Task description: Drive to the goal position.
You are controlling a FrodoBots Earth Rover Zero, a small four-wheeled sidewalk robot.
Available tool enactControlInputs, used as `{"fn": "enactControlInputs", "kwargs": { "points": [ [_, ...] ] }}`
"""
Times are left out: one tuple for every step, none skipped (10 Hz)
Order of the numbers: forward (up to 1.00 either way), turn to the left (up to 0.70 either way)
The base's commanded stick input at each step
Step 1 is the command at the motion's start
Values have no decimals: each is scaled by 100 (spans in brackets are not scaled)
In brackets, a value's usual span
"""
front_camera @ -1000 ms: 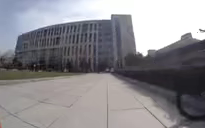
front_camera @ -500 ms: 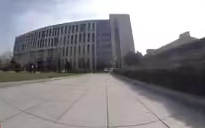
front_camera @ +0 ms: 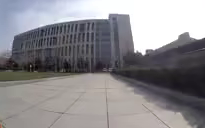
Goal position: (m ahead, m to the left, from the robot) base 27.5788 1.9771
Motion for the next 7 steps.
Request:
{"fn": "enactControlInputs", "kwargs": {
  "points": [
    [100, 0],
    [100, 0],
    [100, 0],
    [100, 0],
    [100, 0],
    [100, 0],
    [100, 0]
  ]
}}
